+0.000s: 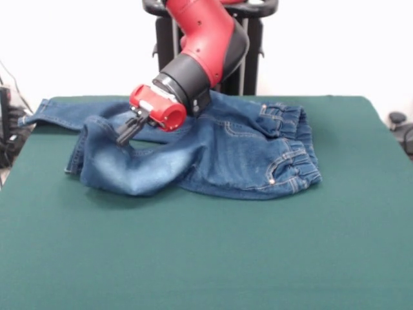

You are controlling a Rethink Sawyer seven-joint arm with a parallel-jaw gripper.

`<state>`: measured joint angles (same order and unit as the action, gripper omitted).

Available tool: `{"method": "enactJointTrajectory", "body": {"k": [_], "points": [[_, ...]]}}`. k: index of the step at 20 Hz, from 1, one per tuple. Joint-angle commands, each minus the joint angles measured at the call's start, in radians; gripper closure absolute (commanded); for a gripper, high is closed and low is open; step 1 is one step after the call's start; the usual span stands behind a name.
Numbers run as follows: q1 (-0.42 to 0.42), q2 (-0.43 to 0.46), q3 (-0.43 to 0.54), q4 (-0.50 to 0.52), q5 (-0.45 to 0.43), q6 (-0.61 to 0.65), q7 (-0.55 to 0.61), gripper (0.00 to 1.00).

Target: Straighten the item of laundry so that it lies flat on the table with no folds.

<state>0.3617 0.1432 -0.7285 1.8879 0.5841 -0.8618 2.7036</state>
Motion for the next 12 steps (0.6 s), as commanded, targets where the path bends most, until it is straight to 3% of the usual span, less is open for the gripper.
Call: {"method": "enactJointTrajectory", "body": {"k": [1,12], "points": [[0.001,-0.014,0.225,0.005,-0.082,0.088,0.136,1.00],[-0.057,-0.049,0.303,0.013,-0.219,0.085,0.157,1.00]]}}
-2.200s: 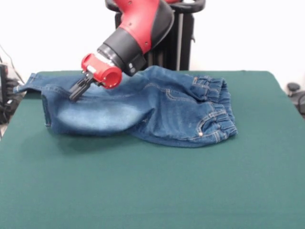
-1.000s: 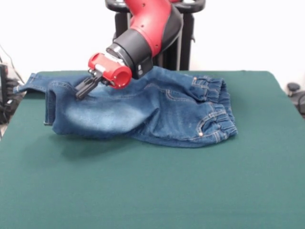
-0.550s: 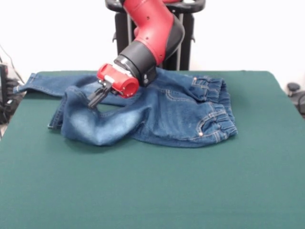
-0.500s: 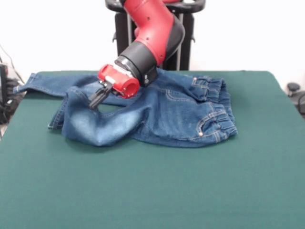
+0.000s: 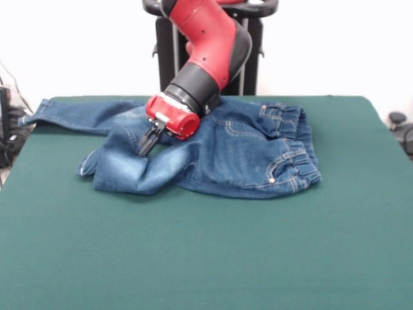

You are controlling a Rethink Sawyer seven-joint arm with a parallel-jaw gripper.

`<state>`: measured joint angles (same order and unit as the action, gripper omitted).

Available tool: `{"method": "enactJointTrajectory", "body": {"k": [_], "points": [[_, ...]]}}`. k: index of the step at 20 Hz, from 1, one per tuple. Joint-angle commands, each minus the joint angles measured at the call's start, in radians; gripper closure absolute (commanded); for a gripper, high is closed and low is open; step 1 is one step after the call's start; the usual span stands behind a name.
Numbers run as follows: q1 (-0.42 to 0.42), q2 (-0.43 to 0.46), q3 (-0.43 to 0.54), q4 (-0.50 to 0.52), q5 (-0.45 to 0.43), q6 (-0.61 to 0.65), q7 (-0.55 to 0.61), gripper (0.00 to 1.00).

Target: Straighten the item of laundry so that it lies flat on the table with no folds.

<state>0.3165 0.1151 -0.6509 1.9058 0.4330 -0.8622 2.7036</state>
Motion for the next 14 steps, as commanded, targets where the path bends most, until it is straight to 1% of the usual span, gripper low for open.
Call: {"method": "enactJointTrajectory", "body": {"k": [1,4,5,7,9,12,14], "points": [[-0.017,-0.034,0.238,0.000,-0.075,0.097,0.161,1.00],[-0.026,-0.087,0.281,0.028,-0.084,0.161,0.165,1.00],[-0.021,-0.109,0.292,0.044,-0.072,0.195,0.159,1.00],[-0.043,-0.149,0.325,0.065,-0.085,0.247,0.155,1.00],[-0.059,-0.170,0.350,0.077,-0.094,0.271,0.151,1.00],[-0.054,-0.195,0.371,0.101,-0.065,0.299,0.149,1.00],[-0.055,-0.208,0.379,0.111,-0.060,0.306,0.148,1.00]]}}
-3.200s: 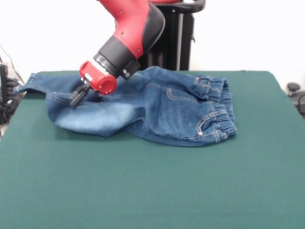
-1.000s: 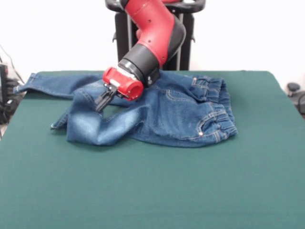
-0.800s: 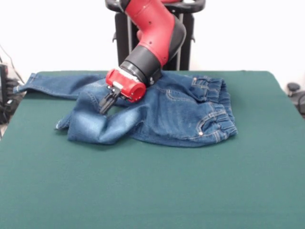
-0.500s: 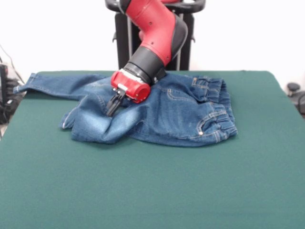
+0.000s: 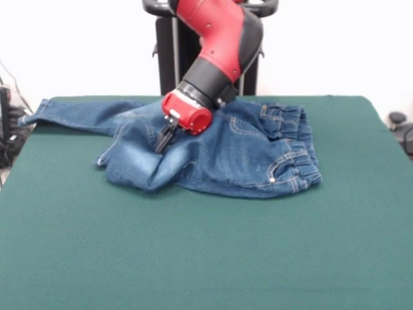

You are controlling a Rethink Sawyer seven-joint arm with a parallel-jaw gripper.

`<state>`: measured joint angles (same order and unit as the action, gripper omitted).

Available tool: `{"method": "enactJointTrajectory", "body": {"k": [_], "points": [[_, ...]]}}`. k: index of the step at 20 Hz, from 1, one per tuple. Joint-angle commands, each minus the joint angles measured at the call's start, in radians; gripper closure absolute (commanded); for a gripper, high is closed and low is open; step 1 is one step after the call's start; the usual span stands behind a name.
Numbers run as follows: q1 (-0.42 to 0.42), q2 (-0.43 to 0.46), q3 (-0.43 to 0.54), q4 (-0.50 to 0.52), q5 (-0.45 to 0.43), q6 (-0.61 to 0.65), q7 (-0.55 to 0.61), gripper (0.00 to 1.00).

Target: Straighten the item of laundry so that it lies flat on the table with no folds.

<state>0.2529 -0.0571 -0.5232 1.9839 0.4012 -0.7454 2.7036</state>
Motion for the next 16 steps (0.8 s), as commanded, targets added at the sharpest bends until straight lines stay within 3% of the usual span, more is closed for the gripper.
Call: {"method": "enactJointTrajectory", "body": {"k": [1,5,6,9,12,16], "points": [[0.015,-0.039,0.252,0.038,-0.015,0.195,0.148,1.00],[0.013,-0.038,0.245,0.032,-0.027,0.190,0.124,1.00],[0.012,-0.038,0.242,0.026,-0.041,0.192,0.103,0.00],[-0.080,-0.083,0.290,0.034,-0.160,0.208,0.117,0.00],[-0.206,-0.211,0.340,0.080,-0.298,0.296,0.101,0.00],[-0.236,-0.411,0.275,0.137,-0.341,0.460,0.013,0.00]]}}
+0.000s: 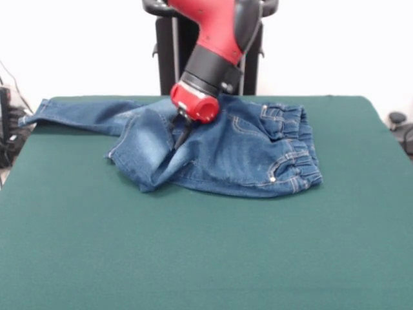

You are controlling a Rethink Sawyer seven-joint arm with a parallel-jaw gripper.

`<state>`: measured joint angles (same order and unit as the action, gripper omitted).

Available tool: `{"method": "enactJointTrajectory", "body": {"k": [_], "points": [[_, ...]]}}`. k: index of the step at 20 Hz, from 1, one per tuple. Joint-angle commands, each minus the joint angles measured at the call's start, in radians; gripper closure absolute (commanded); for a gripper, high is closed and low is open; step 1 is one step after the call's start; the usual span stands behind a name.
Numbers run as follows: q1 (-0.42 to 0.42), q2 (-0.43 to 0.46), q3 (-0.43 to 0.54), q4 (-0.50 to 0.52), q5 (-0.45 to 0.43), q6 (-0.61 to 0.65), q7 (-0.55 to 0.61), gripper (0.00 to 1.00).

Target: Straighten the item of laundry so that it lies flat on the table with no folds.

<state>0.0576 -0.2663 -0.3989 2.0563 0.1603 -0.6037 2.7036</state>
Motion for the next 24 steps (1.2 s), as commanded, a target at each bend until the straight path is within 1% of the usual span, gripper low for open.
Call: {"method": "enactJointTrajectory", "body": {"k": [1,3,5,6,10,12,16,20,22,24], "points": [[-0.021,-0.217,0.111,0.065,-0.083,0.327,0.003,0.00],[-0.003,-0.202,0.052,0.043,-0.064,0.321,-0.009,0.00],[-0.032,-0.198,0.035,0.016,-0.091,0.326,-0.018,0.00],[-0.058,-0.207,0.042,0.006,-0.117,0.339,-0.024,0.00],[-0.160,-0.315,0.093,0.002,-0.234,0.433,-0.048,0.00],[-0.201,-0.331,0.121,-0.009,-0.278,0.448,-0.049,0.00],[-0.270,-0.308,0.169,-0.052,-0.354,0.431,-0.043,0.00],[-0.280,-0.300,0.143,-0.084,-0.382,0.429,-0.040,0.00],[-0.276,-0.261,0.124,-0.100,-0.381,0.390,-0.024,0.00],[-0.281,-0.219,0.126,-0.115,-0.387,0.346,-0.011,0.00]]}}
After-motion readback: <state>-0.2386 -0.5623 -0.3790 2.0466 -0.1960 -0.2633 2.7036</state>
